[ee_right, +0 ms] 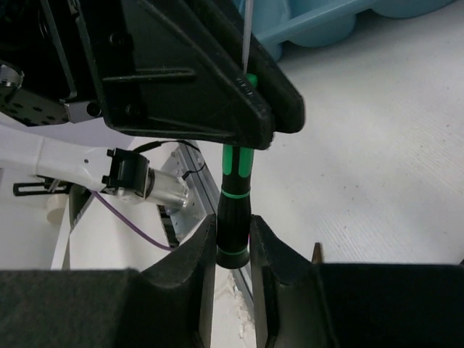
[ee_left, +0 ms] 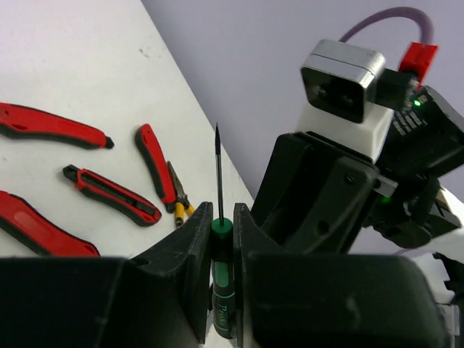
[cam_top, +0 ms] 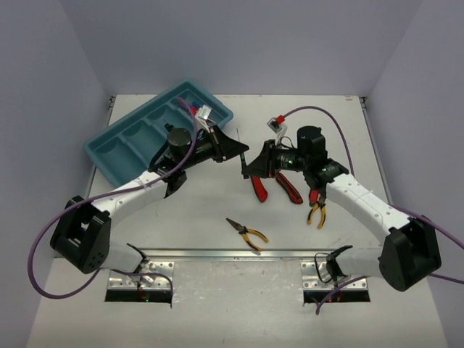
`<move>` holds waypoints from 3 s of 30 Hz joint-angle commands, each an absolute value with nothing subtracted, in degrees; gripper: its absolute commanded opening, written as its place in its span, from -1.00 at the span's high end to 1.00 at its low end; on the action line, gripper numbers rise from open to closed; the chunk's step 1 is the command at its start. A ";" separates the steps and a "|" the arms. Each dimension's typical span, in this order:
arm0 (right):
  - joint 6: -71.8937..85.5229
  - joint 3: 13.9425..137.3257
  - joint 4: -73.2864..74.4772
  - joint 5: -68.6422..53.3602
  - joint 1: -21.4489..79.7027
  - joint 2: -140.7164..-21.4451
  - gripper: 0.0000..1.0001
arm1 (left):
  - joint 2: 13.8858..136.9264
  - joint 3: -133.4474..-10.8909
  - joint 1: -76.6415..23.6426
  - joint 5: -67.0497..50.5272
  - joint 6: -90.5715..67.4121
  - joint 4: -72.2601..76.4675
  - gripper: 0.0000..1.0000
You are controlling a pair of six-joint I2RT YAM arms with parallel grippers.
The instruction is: Sort the tools into containers
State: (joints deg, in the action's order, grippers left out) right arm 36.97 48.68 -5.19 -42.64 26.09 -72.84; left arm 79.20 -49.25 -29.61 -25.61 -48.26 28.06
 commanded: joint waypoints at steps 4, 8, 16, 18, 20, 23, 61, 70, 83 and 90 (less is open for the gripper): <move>32.00 55.85 13.18 -18.55 25.17 -68.12 -0.98 | 81.45 -60.96 -18.33 4.97 -43.22 -2.88 1.00; 30.71 53.66 15.70 -18.75 22.31 -65.23 -0.98 | 88.49 -68.08 -10.66 9.72 -42.78 -11.33 1.00; 26.77 53.17 21.85 -14.30 21.73 -63.10 -0.98 | 108.21 -86.90 -4.51 15.75 -42.10 -20.51 0.99; 26.20 53.90 24.29 -11.65 21.80 -63.52 -0.98 | 111.83 -88.83 -4.05 13.49 -41.84 -19.34 0.52; 26.06 55.19 27.88 -7.41 21.77 -65.90 -0.98 | 113.73 -90.65 -4.04 11.83 -42.08 -19.68 0.00; 23.75 57.27 31.91 -1.98 21.78 -69.90 -0.98 | 114.40 -90.82 -4.08 10.46 -43.12 -19.73 -0.79; 28.75 52.14 14.88 -24.99 23.57 -76.09 1.00 | 67.71 -42.36 -31.78 -15.91 -43.14 27.18 -1.00; 36.27 54.73 11.93 -27.42 26.54 -72.72 1.00 | 76.73 -51.09 -39.81 -1.93 -41.86 20.89 -0.85; 37.93 57.91 10.30 -29.98 27.54 -72.10 1.00 | 82.96 -55.60 -41.92 0.27 -41.57 16.67 0.72; 34.55 60.11 16.86 -20.94 26.86 -71.63 -0.96 | 84.73 -64.24 -38.33 11.85 -39.46 -3.57 1.00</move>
State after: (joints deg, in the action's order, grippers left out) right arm 36.67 55.45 16.14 -26.01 27.12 -74.18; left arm 84.19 -58.34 -41.22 3.71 -41.32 8.71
